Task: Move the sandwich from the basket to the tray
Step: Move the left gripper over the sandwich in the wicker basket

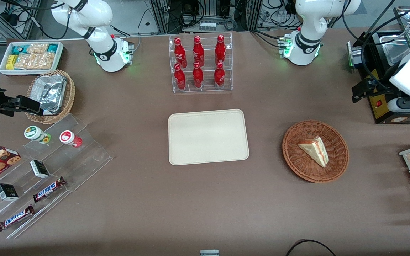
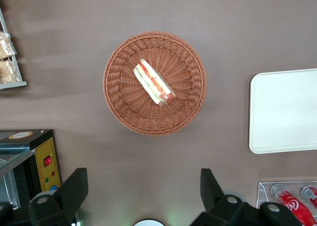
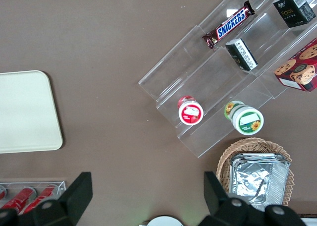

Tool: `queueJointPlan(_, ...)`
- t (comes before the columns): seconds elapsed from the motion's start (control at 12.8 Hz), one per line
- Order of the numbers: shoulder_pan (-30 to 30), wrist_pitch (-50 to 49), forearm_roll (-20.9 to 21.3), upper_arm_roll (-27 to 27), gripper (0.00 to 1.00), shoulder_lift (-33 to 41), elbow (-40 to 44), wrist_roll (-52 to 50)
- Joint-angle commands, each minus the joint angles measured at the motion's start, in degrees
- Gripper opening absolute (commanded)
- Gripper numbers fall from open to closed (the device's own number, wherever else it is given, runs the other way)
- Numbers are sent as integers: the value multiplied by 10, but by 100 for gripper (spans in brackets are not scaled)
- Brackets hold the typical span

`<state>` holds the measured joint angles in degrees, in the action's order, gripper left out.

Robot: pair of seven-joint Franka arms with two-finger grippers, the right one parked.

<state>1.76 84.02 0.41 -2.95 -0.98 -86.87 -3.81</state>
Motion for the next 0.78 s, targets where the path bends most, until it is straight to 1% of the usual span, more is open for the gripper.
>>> queueJointPlan(0.0,-3,-4,0,-2,100,3,8,5)
queueJointPlan(0.08,-3,-4,-3,-1,100,2,8,4)
queueJointPlan(0.31,-2,11,4,-1,100,-14,-16,2)
queueJointPlan(0.55,-3,73,5,0,100,-14,-82,-6)
queueJointPlan(0.62,-2,98,5,-1,100,-14,-102,-28)
queueJointPlan(0.7,0,133,5,-3,100,-14,-129,-74)
